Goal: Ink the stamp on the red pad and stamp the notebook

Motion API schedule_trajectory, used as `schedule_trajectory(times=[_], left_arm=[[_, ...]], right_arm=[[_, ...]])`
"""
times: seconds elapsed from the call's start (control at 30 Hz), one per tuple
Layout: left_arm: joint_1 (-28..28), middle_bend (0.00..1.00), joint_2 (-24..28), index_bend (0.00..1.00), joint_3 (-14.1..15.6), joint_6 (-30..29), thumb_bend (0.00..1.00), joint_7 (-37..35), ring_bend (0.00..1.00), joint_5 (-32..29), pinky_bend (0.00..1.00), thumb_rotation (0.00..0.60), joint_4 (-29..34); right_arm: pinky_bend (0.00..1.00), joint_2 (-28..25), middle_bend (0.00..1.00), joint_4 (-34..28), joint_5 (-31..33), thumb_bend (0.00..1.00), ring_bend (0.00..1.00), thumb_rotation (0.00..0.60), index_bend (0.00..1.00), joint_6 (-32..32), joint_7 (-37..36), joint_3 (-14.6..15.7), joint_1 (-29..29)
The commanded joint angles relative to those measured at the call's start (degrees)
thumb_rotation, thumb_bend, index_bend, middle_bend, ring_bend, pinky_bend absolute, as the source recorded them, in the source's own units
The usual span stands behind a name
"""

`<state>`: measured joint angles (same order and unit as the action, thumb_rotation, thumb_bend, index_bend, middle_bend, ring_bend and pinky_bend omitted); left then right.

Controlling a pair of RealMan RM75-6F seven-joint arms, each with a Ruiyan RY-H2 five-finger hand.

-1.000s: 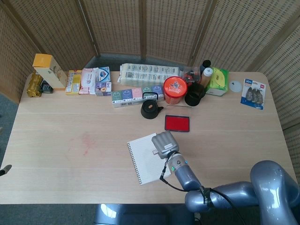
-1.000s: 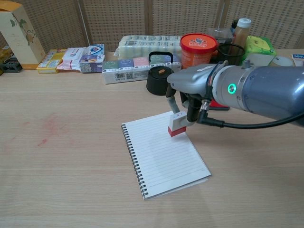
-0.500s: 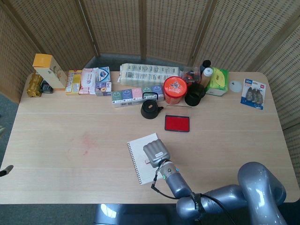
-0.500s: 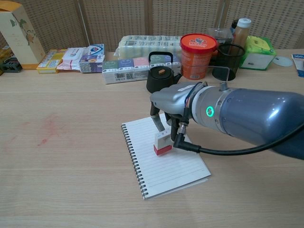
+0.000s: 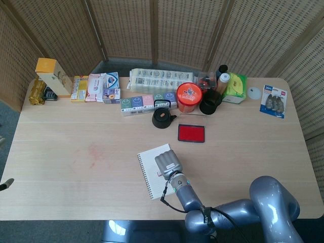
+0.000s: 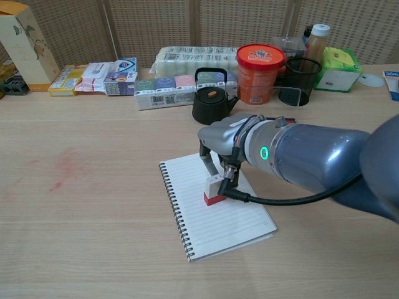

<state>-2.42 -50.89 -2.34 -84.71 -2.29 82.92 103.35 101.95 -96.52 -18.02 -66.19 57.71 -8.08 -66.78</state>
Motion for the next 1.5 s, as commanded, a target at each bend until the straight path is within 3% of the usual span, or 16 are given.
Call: schedule_trajectory(times=[0.03,1.07,1.33,1.5], left_arm=[[0.0,0.0,0.0,0.0,0.0,-0.1,0.0,0.0,0.01,0.1,0.0,0.6,0.0],[0.0,0.0,-0.1,0.0,0.1,0.2,0.0,-0.2,0.01,-0.3,0.0,0.6,-0.4],[0.1,0.0,0.0,0.0,0.3,0.2,0.01,-0.5,0.01,0.0,0.0,0.6,-0.4],[0.1,0.0,0.1,0.0,0.3,0.1,0.01,-0.7,0.01,0.2,0.0,0.6,-0.4]], right_arm=[[1.0,0.3,0.92,1.0,0.3,0.45,1.0,0.6,0.71,0.5,0.0,0.1,0.3],[1.0,2.3,0.92,5.8,-1.3,0.45,1.0,0.6,0.72,3.8,-1.4,0.6,2.3],[1.0,1.0,0.92,3.1,-0.9,0.45,1.0,0.6,0.73,2.6,-0.9,-0.2,2.4],[1.0,-1.9,0.92,-2.2,0.0,0.45,1.0,0.6,0.73,1.6,-1.1,-1.7,2.6]])
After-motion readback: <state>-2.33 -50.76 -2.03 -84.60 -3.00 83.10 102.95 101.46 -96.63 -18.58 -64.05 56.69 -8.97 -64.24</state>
